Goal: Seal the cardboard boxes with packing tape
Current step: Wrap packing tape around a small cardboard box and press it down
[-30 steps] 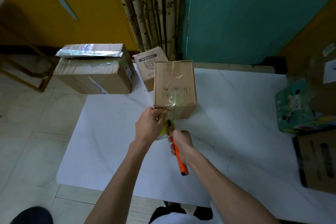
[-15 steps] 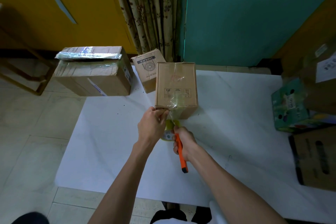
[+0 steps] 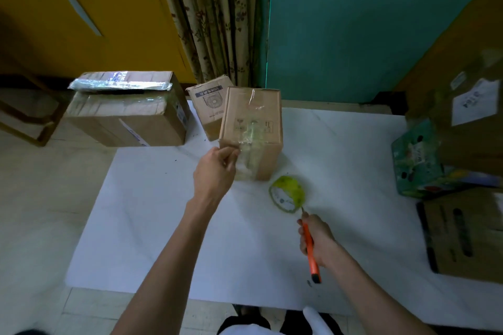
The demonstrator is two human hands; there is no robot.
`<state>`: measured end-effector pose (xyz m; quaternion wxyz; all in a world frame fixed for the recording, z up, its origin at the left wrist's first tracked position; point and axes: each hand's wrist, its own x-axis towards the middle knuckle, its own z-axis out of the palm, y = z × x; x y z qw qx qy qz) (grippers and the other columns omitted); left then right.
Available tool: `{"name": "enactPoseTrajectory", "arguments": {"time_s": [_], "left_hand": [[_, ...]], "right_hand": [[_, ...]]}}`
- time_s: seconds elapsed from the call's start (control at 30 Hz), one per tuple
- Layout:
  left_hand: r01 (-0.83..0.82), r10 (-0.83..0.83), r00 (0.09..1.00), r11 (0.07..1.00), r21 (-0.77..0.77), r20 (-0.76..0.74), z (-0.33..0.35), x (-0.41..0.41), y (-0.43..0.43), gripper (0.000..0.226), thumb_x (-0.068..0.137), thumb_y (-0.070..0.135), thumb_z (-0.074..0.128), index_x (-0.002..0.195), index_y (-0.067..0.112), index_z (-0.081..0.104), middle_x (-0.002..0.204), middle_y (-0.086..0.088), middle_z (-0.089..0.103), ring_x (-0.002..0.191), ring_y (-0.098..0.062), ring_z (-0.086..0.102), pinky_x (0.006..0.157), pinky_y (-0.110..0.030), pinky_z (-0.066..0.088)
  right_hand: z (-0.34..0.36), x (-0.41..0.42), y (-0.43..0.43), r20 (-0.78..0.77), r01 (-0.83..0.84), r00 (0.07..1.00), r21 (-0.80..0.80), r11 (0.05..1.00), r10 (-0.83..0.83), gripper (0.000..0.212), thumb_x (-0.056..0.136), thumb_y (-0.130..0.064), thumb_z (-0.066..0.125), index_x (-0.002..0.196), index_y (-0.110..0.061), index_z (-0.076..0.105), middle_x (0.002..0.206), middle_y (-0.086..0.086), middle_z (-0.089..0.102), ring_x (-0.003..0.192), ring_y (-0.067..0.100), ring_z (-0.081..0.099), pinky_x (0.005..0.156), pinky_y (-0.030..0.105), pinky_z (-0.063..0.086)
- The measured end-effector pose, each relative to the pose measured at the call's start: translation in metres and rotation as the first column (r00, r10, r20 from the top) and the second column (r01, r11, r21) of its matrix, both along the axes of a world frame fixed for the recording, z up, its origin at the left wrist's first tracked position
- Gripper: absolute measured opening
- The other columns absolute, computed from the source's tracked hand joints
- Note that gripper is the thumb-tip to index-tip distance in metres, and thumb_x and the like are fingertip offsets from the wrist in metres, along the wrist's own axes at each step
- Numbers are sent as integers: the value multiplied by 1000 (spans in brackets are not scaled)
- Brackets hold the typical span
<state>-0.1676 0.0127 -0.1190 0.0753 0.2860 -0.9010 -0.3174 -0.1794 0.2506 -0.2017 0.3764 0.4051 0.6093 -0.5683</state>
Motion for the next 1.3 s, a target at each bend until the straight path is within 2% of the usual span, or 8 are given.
{"name": "enactPoseTrajectory", "arguments": {"time_s": [0.23,0.37,0.57,0.73,0.9,1.03,1.13,1.3], "left_hand": [[31,-27,999,994,102,-46,-8,-2,7,24,100,29,60,105,17,80,94,-3,68,81,-23,64,68,-32,51],[24,-12,998,983,182,-68,-7,2,7,31,98,19,60,74,6,74,66,-4,69,63,-18,63,58,-30,46],[-58,115,990,866,497,-86,-22,8,4,18,87,6,71,79,19,80,70,12,73,70,-2,63,71,-23,47],[-75,174,979,797,599,-109,-28,8,3,19,85,2,73,85,19,81,82,3,78,81,-13,70,84,-32,56],[-89,210,972,753,651,-109,-27,6,5,16,86,-4,71,88,10,79,73,0,75,66,-14,69,65,-19,53],[-100,217,972,730,676,-92,-26,7,3,11,87,0,72,93,4,80,76,-3,75,63,-12,68,63,-19,52],[-93,207,975,719,689,-85,-25,8,3,11,88,1,71,96,0,79,76,-5,75,61,-14,66,62,-19,51],[-44,155,983,720,693,-99,-20,7,3,10,91,3,68,89,5,78,71,-5,74,63,-13,66,63,-21,53]], "right_hand": [[-17,4,30,-102,-25,994,81,996,33,25,100,-30,53,89,-10,61,61,4,49,39,14,34,41,19,27],[-28,3,41,-307,-27,946,250,968,105,30,100,-30,53,82,-6,58,72,11,58,46,19,45,45,27,37],[-59,2,74,-290,-311,736,657,686,612,15,94,-16,57,102,-4,59,89,17,66,81,36,65,68,37,48],[-69,-2,82,-320,-256,655,758,600,684,12,82,12,56,93,7,57,92,25,56,80,32,52,68,35,36],[-54,-3,75,-364,-147,567,838,526,739,21,76,12,63,97,8,61,99,28,60,95,45,55,83,44,42],[15,-15,15,-698,136,147,716,685,701,21,81,7,69,102,2,71,104,17,64,99,35,57,91,31,42],[79,-41,-50,-748,10,-243,635,773,618,16,89,-12,66,101,-5,74,109,9,67,104,27,58,97,23,40],[127,-76,-132,-461,-313,-438,883,350,772,65,91,-60,51,144,-23,50,158,9,35,148,30,23,120,48,14]]}}
